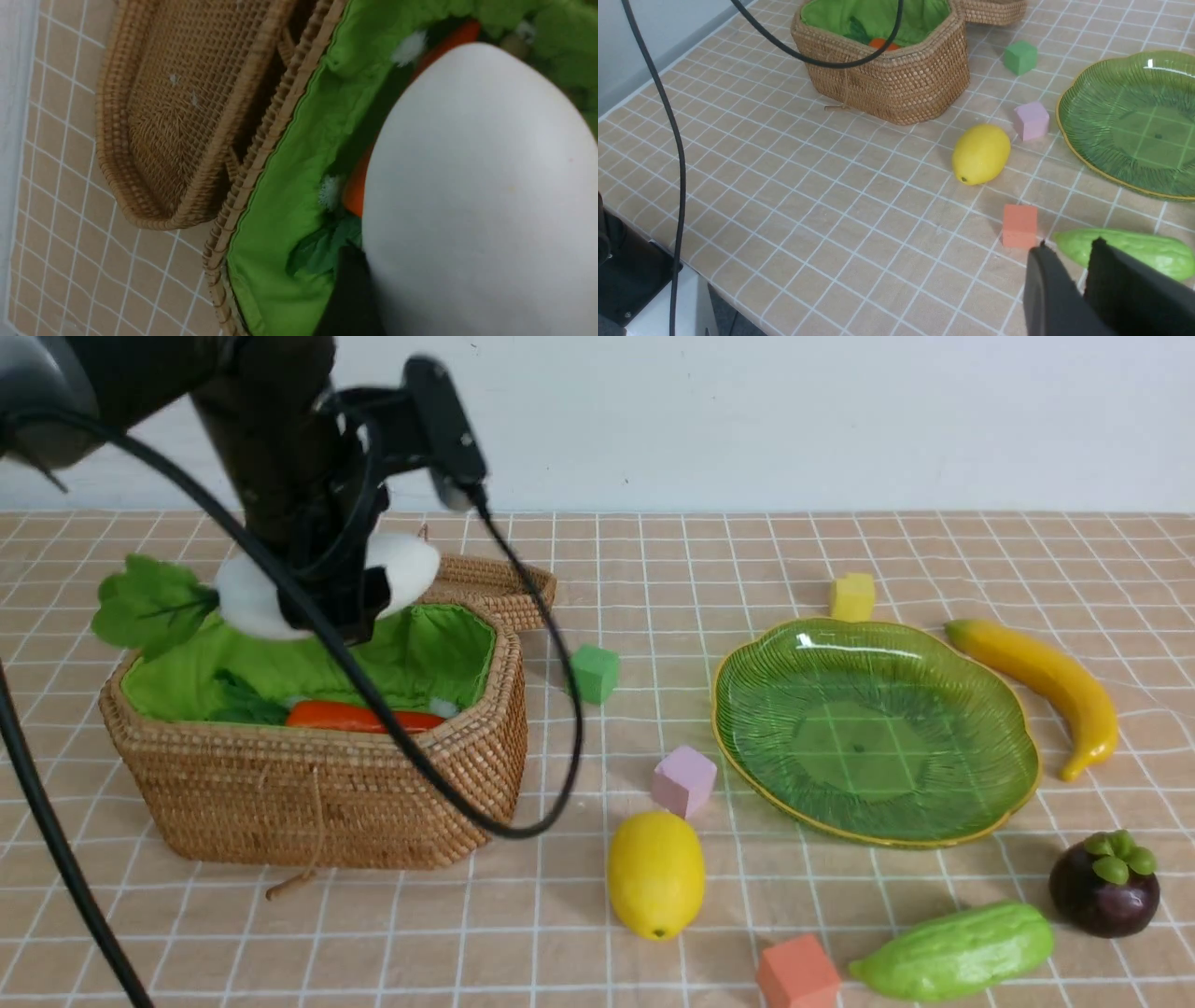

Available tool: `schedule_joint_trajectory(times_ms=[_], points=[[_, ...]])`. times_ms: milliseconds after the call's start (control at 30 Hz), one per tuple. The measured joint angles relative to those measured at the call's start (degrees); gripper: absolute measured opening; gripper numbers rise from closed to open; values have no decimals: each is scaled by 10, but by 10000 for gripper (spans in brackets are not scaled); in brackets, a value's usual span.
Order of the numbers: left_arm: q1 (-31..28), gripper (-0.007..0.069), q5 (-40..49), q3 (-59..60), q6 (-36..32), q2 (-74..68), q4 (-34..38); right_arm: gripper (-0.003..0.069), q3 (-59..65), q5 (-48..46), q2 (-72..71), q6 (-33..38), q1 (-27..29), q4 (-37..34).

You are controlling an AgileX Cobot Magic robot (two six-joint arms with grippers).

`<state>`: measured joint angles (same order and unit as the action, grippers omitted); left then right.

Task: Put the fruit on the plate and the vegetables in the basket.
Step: Take a daikon with your left arm and place it on the basket on the left, then grab a lemon with your left arm and place it on the plate on the right

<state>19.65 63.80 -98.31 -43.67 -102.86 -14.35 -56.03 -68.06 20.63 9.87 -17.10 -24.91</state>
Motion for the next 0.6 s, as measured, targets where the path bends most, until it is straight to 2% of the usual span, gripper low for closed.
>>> schedule_joint_trajectory(times_ms=[67, 133, 167, 267, 367, 467, 500, 533, 600], points=[[-7, 564, -14, 10, 2, 0, -3, 151, 0, 0, 0, 0, 0, 0], [-16, 640, -25, 18, 33, 0, -8, 151, 0, 0, 0, 0, 0, 0], [-16, 644, -25, 18, 37, 0, -8, 151, 0, 0, 0, 0, 0, 0], [-12, 662, -17, 18, 109, 6, -4, 153, 0, 0, 0, 0, 0, 0], [14, 598, 11, 18, 186, 18, 18, 154, 0, 0, 0, 0, 0, 5], [81, 463, 42, 18, 250, 28, 66, 155, 0, -6, 0, -2, 0, 13], [86, 454, 43, 18, 254, 28, 70, 155, 0, -7, 0, -2, 0, 13], [130, 382, 47, 18, 291, 26, 112, 158, 0, -15, 0, -6, 0, 16], [153, 358, 46, 18, 314, 20, 137, 158, 0, -23, 0, -7, 0, 16]])
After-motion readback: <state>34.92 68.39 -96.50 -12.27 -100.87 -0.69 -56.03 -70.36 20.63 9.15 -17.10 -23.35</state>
